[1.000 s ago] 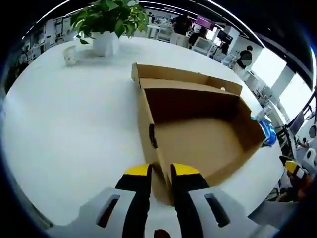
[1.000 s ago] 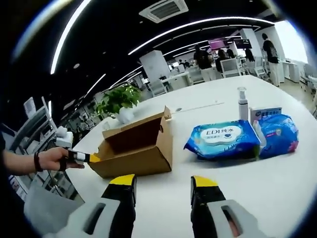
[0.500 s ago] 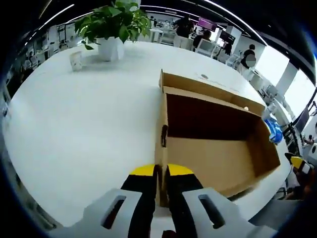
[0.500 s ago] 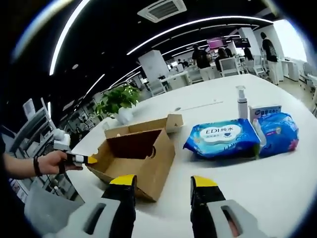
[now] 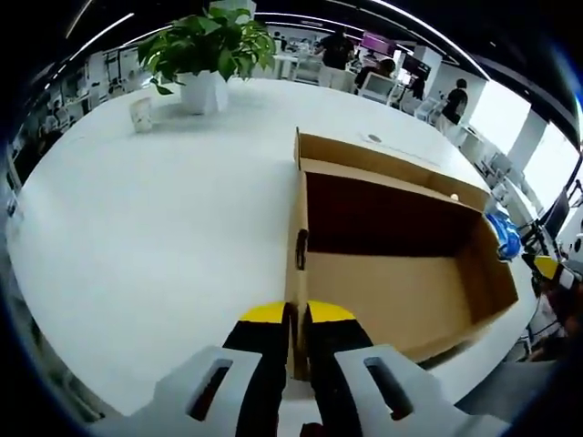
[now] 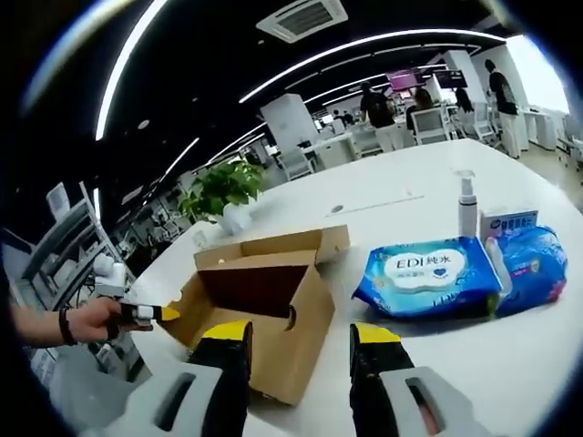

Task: Operate the shoe box by opening the lid, removing the specified soft item, and placing it in the target area until the item is outside and the box remains undamaged.

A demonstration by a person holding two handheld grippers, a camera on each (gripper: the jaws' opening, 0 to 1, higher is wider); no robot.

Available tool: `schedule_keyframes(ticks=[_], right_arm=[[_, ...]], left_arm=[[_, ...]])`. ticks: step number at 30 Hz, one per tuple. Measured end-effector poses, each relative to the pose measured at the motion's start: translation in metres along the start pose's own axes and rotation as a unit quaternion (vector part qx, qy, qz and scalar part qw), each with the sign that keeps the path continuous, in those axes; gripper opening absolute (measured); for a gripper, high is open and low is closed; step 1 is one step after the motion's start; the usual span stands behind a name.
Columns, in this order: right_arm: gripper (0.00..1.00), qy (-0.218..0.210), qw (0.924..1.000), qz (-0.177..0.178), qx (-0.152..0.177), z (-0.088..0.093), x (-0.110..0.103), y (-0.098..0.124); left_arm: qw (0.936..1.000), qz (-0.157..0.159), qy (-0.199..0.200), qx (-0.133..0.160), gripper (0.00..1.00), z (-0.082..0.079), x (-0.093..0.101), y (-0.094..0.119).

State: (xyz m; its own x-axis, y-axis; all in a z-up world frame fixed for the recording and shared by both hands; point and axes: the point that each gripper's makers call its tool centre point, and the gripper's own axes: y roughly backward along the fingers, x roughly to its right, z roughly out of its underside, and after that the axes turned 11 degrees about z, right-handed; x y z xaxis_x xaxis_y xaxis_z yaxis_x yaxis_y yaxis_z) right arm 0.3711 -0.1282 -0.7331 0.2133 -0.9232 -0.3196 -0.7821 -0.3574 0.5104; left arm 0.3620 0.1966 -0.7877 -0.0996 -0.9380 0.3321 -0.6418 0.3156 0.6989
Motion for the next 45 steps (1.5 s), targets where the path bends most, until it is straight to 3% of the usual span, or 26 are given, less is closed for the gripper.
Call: schedule_keyframes(ticks=[4, 8, 25, 29, 39, 45], right_arm=[[0.40, -0.021, 0.9997, -0.006, 0.013, -0.019, -0.008, -0.011], [0.39, -0.014, 0.9998, -0.008, 0.011, -0.032, -0.012, -0.026], [0.39, -0.013, 0.9999, 0.000, -0.009, -0.073, 0.004, -0.083], [0.39, -0.030, 0.9993, 0.012, -0.019, -0.082, 0.008, -0.101], [0.37, -0.040, 0.9982, 0.018, -0.042, -0.087, 0.011, -0.135], [0.37, -0.041, 0.9977, 0.024, -0.049, -0.088, 0.006, -0.143]], left_arm=[[1.0000, 0.001, 0.003, 0.001, 0.04, 0.002, 0.001, 0.001], [1.0000, 0.000, 0.000, 0.000, 0.04, 0.002, 0.001, 0.001], [1.0000, -0.004, 0.007, 0.000, 0.04, 0.002, -0.001, 0.000], [1.0000, -0.003, 0.008, 0.001, 0.04, 0.002, -0.002, -0.001], [0.9999, -0.005, 0.010, 0.001, 0.04, 0.001, -0.002, -0.002], [0.9999, -0.005, 0.015, 0.002, 0.04, 0.000, -0.002, -0.002]])
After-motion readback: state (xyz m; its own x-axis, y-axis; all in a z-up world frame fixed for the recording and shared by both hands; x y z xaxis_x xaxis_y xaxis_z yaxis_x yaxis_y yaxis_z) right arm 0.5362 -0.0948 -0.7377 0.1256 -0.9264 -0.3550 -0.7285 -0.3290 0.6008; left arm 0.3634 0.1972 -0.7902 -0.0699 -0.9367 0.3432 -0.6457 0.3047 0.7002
